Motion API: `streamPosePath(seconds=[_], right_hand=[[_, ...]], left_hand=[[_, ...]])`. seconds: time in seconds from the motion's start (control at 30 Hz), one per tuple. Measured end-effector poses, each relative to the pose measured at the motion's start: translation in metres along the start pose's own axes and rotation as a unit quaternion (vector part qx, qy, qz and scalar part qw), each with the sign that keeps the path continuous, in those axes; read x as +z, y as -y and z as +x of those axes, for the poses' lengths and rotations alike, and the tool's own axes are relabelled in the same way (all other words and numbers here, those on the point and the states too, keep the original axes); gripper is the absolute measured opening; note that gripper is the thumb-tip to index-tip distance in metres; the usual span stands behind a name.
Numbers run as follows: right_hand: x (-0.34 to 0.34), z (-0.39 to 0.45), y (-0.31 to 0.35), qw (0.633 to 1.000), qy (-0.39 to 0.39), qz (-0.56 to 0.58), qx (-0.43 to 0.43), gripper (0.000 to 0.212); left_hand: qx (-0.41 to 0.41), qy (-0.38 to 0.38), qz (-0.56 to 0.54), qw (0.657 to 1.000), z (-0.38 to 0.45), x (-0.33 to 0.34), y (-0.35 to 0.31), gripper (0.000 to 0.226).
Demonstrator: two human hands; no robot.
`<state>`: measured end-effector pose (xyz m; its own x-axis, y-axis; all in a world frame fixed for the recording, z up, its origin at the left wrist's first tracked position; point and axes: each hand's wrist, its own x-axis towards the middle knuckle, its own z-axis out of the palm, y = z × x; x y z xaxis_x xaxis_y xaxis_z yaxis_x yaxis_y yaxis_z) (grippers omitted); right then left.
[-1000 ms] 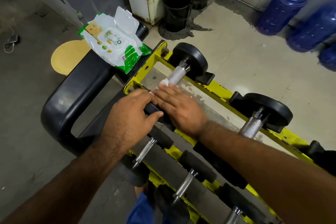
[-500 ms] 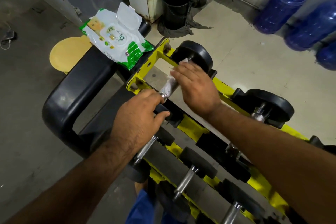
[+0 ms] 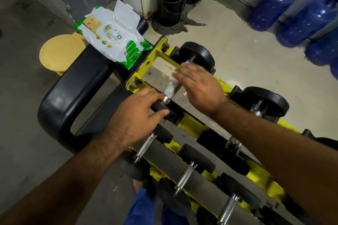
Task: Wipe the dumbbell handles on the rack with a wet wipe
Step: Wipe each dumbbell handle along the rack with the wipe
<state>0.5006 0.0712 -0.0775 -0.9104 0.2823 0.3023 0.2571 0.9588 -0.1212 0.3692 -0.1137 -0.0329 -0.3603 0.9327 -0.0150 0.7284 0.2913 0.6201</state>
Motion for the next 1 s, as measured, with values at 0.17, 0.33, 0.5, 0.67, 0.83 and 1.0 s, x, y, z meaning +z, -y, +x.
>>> streamPosePath(seconds=[0.17,0.33,0.5,0.67,0.83,1.0], right_hand=[[0.005,-0.008,0.021,0.999,0.045,0.019,-0.023,0.043],[-0.005,0.003,0.012,0.996,0.046,-0.029,0.073,0.045],[-0.013,0.001,0.014,0.995,0.093,-0.021,0.005,0.047],[-0.014,0.002,0.031,0.991,0.127,-0.018,0.045,0.044],[-0.033,0.011,0.013,0.984,0.152,-0.051,0.08,0.043],[-0.031,0.019,0.031,0.98,0.196,-0.03,0.035,0.04]], left_hand=[[-0.011,0.007,-0.06,0.998,0.002,-0.008,0.006,0.021],[-0.034,0.011,-0.078,0.996,0.001,-0.004,0.009,0.027],[-0.045,0.014,-0.076,0.996,-0.002,-0.005,0.002,0.028],[-0.053,0.021,-0.064,0.996,-0.004,-0.005,-0.005,0.03],[-0.04,0.021,-0.046,0.998,-0.005,-0.003,-0.01,0.031],[-0.04,0.013,-0.041,0.998,-0.006,0.001,-0.009,0.033]])
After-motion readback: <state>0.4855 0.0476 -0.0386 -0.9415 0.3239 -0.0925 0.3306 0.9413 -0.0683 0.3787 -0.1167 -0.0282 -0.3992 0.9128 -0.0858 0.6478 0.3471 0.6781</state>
